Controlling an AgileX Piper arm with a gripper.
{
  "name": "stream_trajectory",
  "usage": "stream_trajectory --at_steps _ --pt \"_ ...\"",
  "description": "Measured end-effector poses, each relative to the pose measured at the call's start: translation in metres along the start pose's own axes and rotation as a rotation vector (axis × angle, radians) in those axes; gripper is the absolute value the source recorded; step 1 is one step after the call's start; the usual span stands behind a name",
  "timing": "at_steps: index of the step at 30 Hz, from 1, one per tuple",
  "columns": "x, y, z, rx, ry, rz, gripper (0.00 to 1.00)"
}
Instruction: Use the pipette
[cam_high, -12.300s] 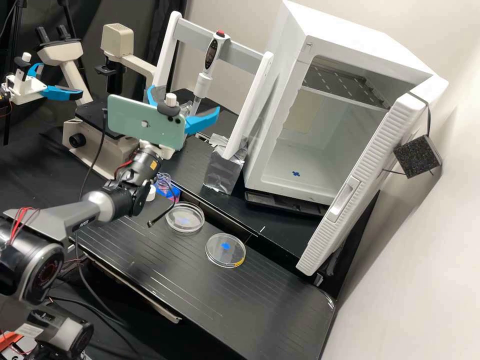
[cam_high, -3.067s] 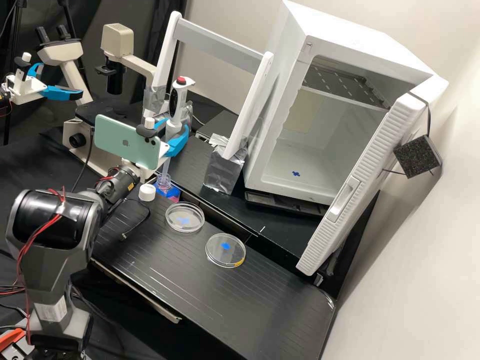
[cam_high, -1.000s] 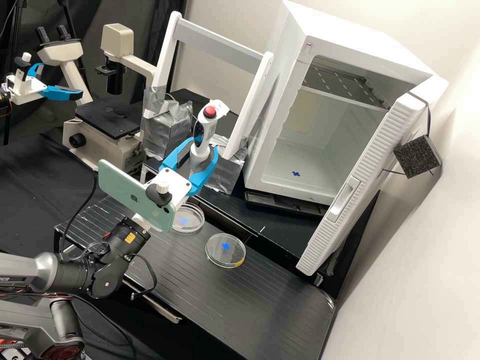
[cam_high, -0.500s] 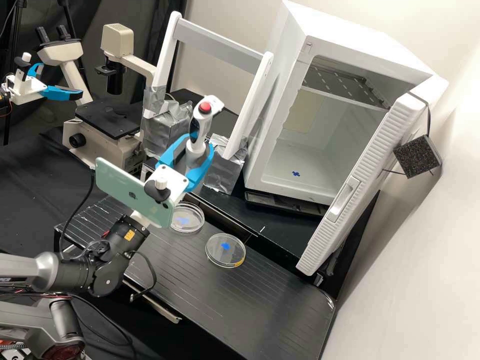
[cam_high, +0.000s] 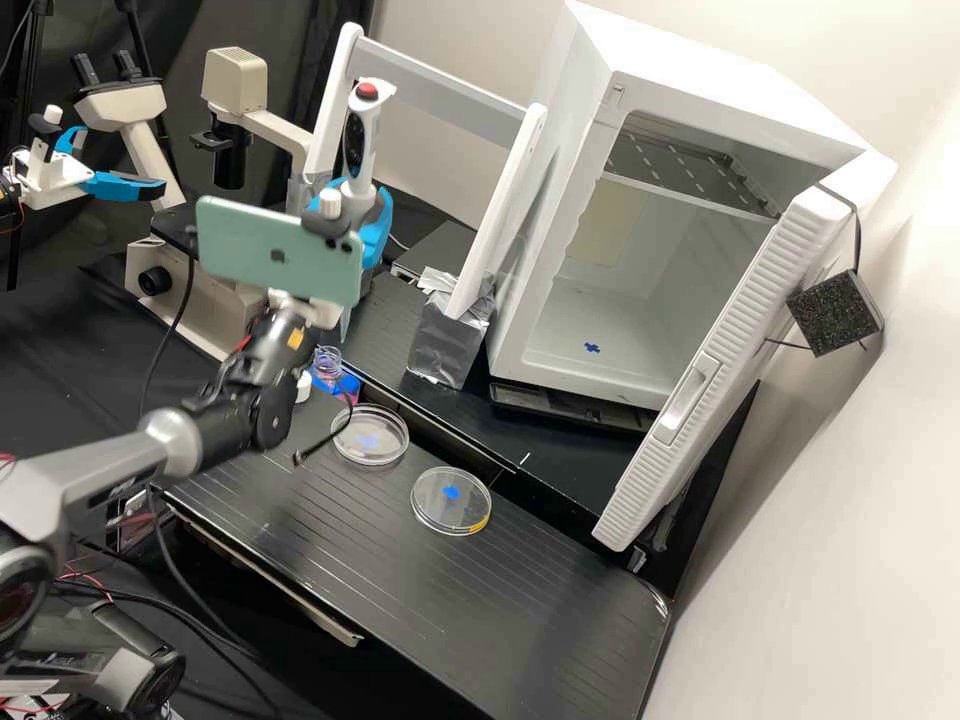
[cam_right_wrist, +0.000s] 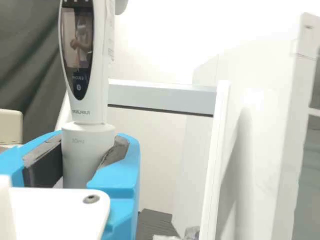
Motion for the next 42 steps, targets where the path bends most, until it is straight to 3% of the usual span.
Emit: stream_trajectory --at_steps 4,15,17,18,20,21,22,27,29,32,42 --pt "0.036 0.012 -0.012 -0.015 -0.046 -0.025 0.0" --pt "0.104 0.022 -0.034 0.004 -0.18 -0.151 0.0" --pt "0.11 0.023 -0.039 0.0 -0.187 -0.162 0.0" --pt "0.113 0.022 -0.041 -0.02 -0.19 -0.172 0.0" --pt "0.12 0.022 -0.046 -0.013 -0.189 -0.186 0.0" --pt "0.123 0.022 -0.048 0.023 -0.187 -0.187 0.0" --pt "0.127 0.021 -0.051 0.026 -0.179 -0.194 0.0" --pt "0.144 0.025 -0.057 0.017 -0.144 -0.168 0.0" --pt "0.151 0.027 -0.055 -0.019 -0.155 -0.148 0.0" --pt "0.158 0.029 -0.051 -0.03 -0.192 -0.116 0.0" --pt "0.17 0.018 -0.039 -0.021 -0.234 -0.125 0.0"
